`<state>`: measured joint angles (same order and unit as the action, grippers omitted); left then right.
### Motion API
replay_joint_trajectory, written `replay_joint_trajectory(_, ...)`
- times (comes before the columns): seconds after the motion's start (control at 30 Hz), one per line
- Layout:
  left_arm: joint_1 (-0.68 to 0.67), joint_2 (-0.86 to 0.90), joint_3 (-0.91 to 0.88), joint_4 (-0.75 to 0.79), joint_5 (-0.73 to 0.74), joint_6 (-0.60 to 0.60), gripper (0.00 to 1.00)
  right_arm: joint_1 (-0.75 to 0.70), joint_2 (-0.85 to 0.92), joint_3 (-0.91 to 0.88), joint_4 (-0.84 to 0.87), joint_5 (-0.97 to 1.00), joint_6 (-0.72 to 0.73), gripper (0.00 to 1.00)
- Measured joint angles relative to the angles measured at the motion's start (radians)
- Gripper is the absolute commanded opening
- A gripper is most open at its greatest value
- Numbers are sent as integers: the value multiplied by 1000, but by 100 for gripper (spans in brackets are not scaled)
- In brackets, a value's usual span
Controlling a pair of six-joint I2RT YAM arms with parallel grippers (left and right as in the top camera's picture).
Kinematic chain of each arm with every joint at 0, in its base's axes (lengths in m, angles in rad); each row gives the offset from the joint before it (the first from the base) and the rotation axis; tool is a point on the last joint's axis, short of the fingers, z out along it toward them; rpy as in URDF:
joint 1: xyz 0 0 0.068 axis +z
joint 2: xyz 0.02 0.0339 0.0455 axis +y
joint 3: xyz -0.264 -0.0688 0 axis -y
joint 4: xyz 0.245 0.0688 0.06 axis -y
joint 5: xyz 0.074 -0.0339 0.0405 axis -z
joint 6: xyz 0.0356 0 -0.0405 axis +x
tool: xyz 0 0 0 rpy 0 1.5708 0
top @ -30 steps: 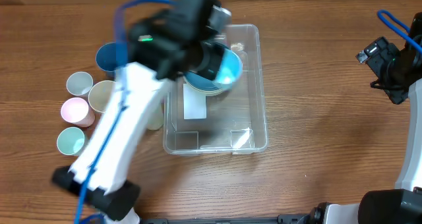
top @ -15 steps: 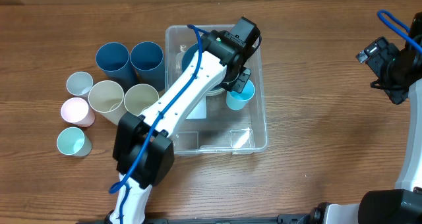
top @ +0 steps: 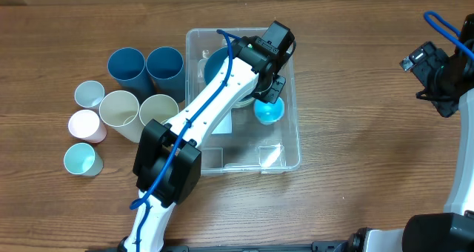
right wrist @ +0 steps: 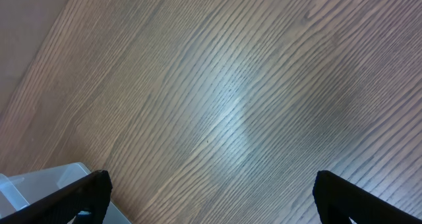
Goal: Pack container
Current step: 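Lift the light blue cup with the left gripper and place it in the bin, then release the cup and move the left gripper back to the grey cup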
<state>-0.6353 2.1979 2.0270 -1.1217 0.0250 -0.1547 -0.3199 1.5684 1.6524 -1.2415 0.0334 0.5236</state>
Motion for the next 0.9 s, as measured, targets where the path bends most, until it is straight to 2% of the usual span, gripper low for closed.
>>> replay_joint_trajectory(0.13, 1, 0, 29, -61, -3, 0, 27, 0, 0, 0, 0, 0, 0, 100)
replay_joint_trajectory(0.27, 3, -2, 173, -193, -14, 0, 35, 0, 0, 0, 0, 0, 0, 100)
replay_joint_trajectory(0.37, 5, -32, 306, -294, -66, -1, 56, 0, 0, 0, 0, 0, 0, 100)
replay_joint_trajectory(0.43, 10, -82, 388, -373, -128, -22, 62, 0, 0, 0, 0, 0, -1, 100)
replay_joint_trajectory(0.57, 51, -220, 475, -470, -244, -54, 65, 0, 0, 0, 0, 0, 0, 100)
replay_joint_trajectory(0.73, 231, -385, 503, -560, -321, -100, 68, 0, 0, 0, 0, 0, 0, 100)
replay_joint_trajectory(0.9, 536, -411, 495, -563, -276, -109, 69, 0, 0, 0, 0, 0, 0, 100)
